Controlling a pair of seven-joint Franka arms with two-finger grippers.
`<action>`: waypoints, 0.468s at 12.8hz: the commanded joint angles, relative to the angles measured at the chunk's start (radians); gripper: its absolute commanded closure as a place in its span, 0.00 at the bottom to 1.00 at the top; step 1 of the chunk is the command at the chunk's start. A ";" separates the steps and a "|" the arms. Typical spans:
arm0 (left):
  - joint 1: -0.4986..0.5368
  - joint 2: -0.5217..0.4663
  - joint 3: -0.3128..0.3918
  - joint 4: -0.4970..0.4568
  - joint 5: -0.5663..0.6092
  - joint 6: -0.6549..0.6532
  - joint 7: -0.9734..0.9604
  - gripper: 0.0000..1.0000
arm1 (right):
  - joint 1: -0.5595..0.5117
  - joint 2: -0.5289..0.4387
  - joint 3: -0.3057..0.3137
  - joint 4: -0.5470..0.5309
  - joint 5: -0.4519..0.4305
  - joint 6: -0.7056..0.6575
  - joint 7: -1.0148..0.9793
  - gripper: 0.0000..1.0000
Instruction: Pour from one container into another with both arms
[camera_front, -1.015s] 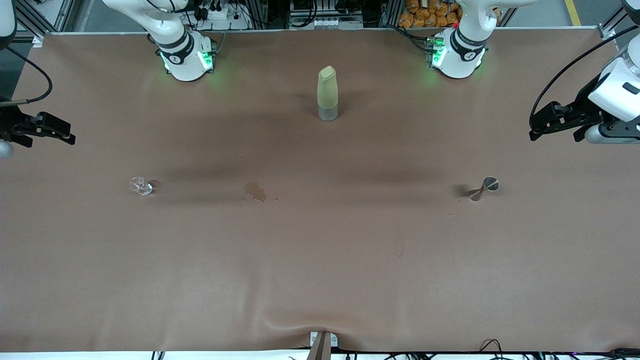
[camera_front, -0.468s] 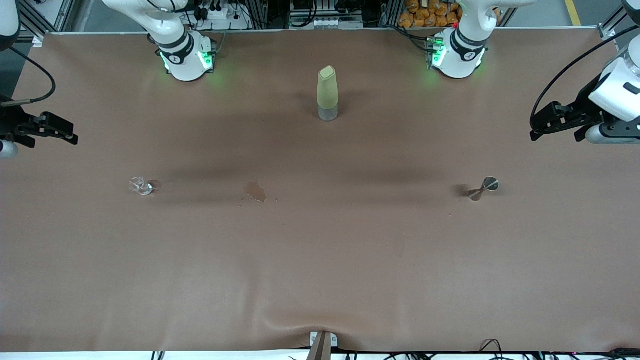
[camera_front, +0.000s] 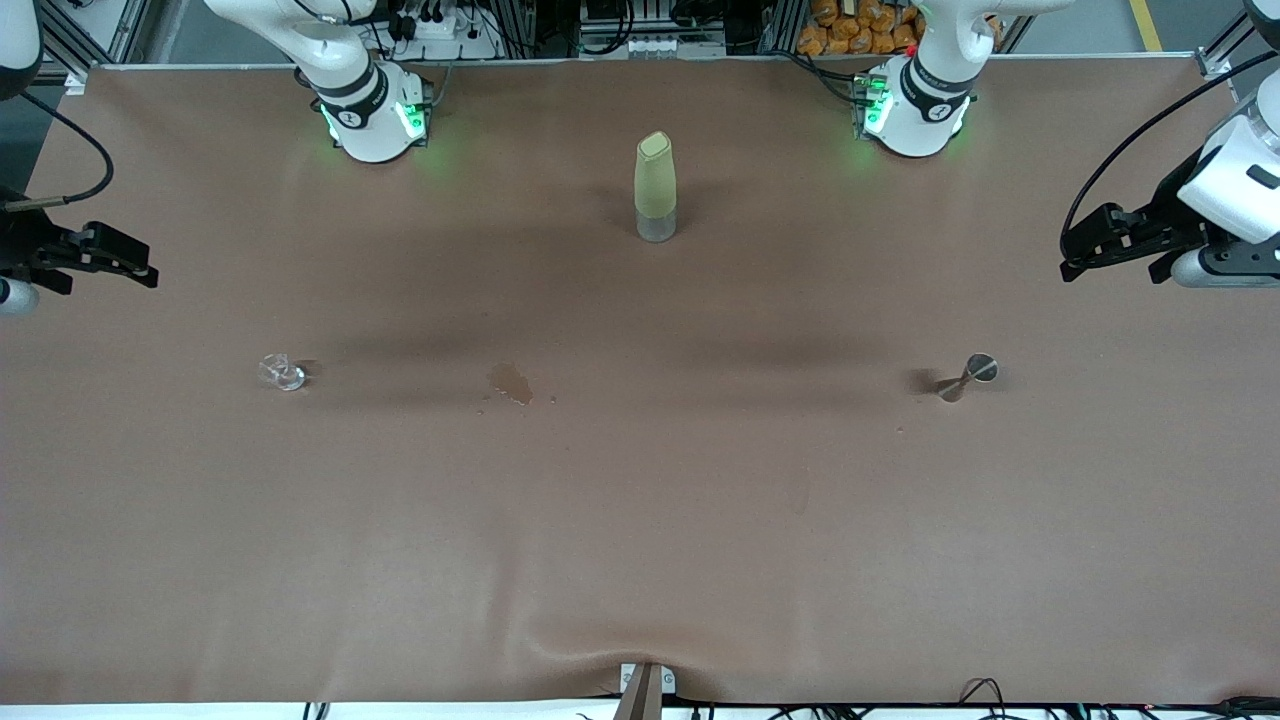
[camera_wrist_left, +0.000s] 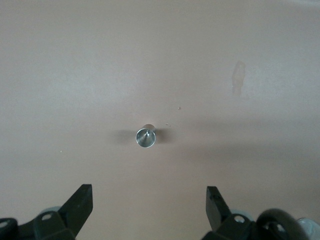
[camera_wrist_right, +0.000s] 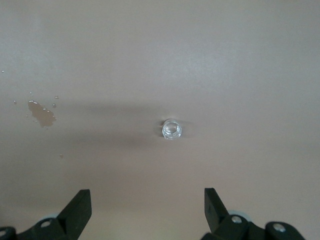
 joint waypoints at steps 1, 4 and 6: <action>-0.003 -0.014 0.001 -0.003 0.025 -0.010 -0.013 0.00 | 0.000 -0.017 -0.002 -0.004 -0.010 -0.001 -0.007 0.00; -0.003 -0.014 -0.002 -0.003 0.025 -0.010 -0.013 0.00 | 0.000 -0.015 -0.002 -0.005 -0.010 0.012 -0.007 0.00; -0.003 -0.014 -0.002 -0.003 0.024 -0.010 -0.013 0.00 | -0.001 -0.015 -0.002 -0.008 -0.008 0.021 -0.007 0.00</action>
